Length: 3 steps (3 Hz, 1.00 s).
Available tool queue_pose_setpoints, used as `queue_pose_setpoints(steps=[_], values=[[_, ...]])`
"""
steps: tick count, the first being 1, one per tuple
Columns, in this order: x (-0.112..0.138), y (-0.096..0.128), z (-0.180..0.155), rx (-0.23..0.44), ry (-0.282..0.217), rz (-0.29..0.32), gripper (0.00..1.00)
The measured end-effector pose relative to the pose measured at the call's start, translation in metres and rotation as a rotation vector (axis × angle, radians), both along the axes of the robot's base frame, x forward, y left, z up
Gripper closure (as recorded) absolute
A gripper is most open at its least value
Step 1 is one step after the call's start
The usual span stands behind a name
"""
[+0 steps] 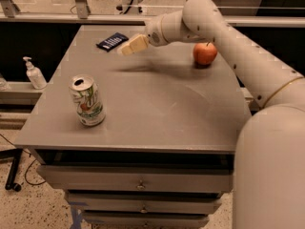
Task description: Move rxbar blueberry near 7up can
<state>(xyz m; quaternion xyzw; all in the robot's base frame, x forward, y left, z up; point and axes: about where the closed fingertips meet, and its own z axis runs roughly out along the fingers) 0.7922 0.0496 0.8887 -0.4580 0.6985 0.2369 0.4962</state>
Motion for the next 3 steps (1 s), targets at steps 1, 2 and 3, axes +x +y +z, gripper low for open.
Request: queue_pose_setpoints(steps=[1,2,3], values=[[0.034,0.028,-0.004,0.057,-0.002,-0.004,0.00],[0.054,0.053,-0.017,0.067,0.014,0.002,0.00],[0.065,0.070,-0.031,0.055,0.033,0.007,0.00]])
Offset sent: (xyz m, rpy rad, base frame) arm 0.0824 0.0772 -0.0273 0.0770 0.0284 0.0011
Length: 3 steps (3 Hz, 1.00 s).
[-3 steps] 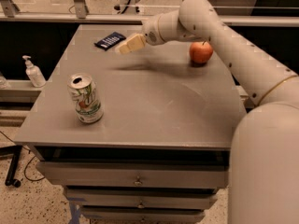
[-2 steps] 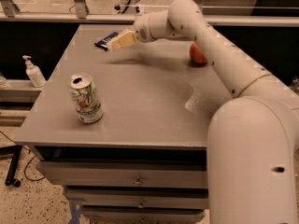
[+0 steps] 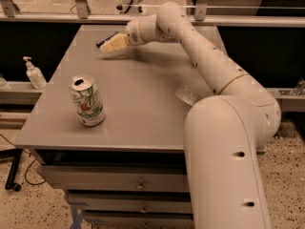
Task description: Move rxbar blueberry near 7up can
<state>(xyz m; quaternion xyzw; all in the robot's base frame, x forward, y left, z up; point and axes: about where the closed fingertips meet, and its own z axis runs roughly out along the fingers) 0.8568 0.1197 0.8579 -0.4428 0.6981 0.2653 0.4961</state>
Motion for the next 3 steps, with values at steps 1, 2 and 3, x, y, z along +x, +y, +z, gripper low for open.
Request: queue_pose_setpoints(steps=[1,2,3], values=[[0.008,0.007,-0.014,-0.020,0.021,-0.007,0.00],[0.012,0.008,-0.024,-0.025,0.045,-0.021,0.17],[0.014,0.010,-0.027,-0.024,0.062,-0.025,0.41]])
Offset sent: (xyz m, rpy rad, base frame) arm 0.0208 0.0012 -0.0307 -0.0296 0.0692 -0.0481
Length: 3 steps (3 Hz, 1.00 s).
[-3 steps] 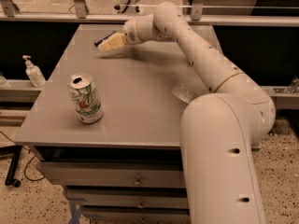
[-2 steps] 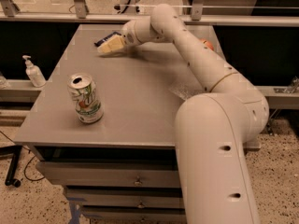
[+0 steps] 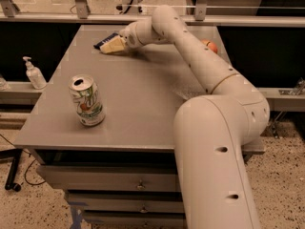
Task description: Move rxbar blueberry near 7up can
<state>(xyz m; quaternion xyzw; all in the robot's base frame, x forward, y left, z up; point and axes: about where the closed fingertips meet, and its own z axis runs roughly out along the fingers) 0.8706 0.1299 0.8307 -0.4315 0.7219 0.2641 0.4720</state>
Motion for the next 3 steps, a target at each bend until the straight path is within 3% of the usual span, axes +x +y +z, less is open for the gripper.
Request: queue_pose_setpoints(steps=[2,3], values=[[-0.006,0.003,0.009,0.012,-0.004,0.011,0.87],[-0.013,0.002,0.018,0.020,-0.018,0.019,1.00]])
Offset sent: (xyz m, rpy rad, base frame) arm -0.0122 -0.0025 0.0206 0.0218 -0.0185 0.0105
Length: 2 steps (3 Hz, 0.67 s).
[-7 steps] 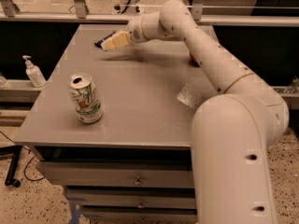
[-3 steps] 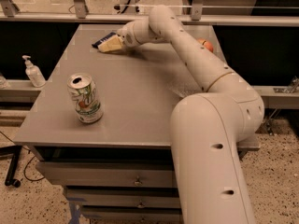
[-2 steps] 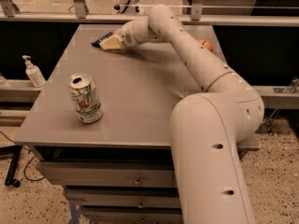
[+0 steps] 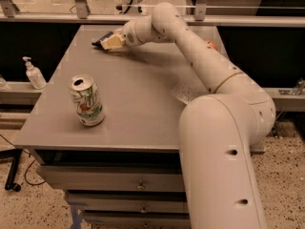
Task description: Move rxbar blueberry near 7up can
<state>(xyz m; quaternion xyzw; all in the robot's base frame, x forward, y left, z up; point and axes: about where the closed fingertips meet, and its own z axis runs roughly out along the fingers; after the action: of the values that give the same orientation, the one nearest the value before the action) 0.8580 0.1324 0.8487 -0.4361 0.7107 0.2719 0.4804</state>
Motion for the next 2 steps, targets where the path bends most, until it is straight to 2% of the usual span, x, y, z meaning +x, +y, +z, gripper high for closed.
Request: queue_pose_setpoints(steps=[1,2], values=[[-0.018,-0.011,0.015,-0.007,-0.019,0.026,1.00],[-0.053,-0.034,0.023,-0.030,-0.007,0.074,1.00]])
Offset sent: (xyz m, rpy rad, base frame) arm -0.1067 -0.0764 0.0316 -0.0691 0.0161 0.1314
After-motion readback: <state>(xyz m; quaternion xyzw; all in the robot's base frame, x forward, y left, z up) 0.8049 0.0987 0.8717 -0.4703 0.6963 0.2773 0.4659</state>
